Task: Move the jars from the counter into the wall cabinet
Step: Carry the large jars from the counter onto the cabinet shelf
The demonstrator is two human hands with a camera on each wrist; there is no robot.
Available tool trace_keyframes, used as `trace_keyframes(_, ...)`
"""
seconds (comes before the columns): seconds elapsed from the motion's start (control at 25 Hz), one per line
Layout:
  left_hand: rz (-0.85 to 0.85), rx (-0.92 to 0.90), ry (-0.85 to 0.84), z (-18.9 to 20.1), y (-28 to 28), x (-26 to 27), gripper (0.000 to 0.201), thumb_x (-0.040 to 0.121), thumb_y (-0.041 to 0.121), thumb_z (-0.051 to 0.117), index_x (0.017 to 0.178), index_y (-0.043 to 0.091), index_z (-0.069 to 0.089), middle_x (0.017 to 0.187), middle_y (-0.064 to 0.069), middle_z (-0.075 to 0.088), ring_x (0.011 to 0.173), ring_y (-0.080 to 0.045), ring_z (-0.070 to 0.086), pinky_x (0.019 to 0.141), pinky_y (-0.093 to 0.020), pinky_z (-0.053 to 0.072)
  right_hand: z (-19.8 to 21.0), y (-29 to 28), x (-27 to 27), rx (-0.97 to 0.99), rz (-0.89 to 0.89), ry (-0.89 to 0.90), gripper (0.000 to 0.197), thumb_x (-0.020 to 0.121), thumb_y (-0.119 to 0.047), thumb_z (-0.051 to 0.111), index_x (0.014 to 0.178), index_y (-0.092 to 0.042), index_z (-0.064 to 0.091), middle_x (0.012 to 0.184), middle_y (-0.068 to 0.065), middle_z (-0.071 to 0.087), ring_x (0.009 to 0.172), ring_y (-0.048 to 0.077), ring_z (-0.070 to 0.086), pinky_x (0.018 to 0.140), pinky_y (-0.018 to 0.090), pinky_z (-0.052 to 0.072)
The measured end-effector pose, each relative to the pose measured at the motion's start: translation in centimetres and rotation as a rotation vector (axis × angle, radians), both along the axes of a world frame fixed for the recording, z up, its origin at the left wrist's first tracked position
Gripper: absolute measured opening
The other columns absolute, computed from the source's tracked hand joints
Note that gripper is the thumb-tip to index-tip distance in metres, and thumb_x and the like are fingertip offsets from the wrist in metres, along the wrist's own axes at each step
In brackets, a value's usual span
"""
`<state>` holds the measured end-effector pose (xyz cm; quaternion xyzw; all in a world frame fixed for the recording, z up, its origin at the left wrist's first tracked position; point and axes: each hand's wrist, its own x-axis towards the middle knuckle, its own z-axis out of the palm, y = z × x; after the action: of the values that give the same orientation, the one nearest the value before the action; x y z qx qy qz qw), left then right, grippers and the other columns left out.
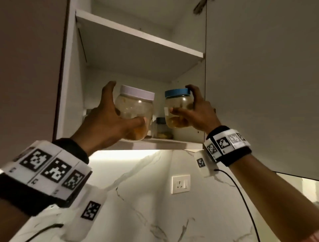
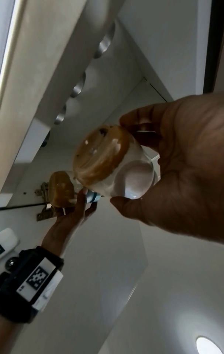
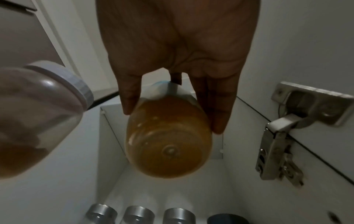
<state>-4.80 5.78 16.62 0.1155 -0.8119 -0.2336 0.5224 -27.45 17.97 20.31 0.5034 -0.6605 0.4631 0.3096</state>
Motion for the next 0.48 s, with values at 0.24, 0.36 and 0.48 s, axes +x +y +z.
trace_keyframes(0.24, 0.067, 0.034, -0.159, 3.5, -2.6, -3.2, 0.094, 0.071, 0.039, 0.076, 0.142, 0.040, 0.014, 0.129, -0.004, 0.048, 0.098, -0.025, 0.055, 0.074, -0.035, 0.049, 4.2, -4.7, -4.4, 0.295, -0.216, -0.134, 0.073, 0.069, -0.044, 0.079, 0.117, -0.021, 0.028, 0.102, 0.005, 0.056, 0.072, 0.019, 0.057, 0.060, 0.032, 0.049)
trace_keyframes(0.36, 0.090, 0.106, -0.236, 4.7, -4.1, -5.0, 0.093, 0.070, 0.035, 0.078, 0.138, 0.034, 0.015, 0.120, -0.003, 0.046, 0.097, -0.028, 0.056, 0.073, -0.039, 0.053, 4.9, -6.7, -5.5, 0.424, -0.291, -0.178, 0.078, 0.065, -0.046, 0.081, 0.119, -0.016, 0.033, 0.097, 0.005, 0.053, 0.079, 0.023, 0.054, 0.063, 0.033, 0.040)
trace_keyframes(0.48, 0.077, 0.189, -0.274, 5.8, -4.8, -7.2, 0.091, 0.070, 0.031, 0.079, 0.134, 0.031, 0.015, 0.113, -0.001, 0.042, 0.087, -0.023, 0.055, 0.061, -0.036, 0.052, 5.5, -8.1, -6.0, 0.459, -0.318, -0.174, 0.083, 0.062, -0.047, 0.082, 0.123, -0.015, 0.035, 0.098, 0.005, 0.052, 0.086, 0.026, 0.053, 0.069, 0.036, 0.041)
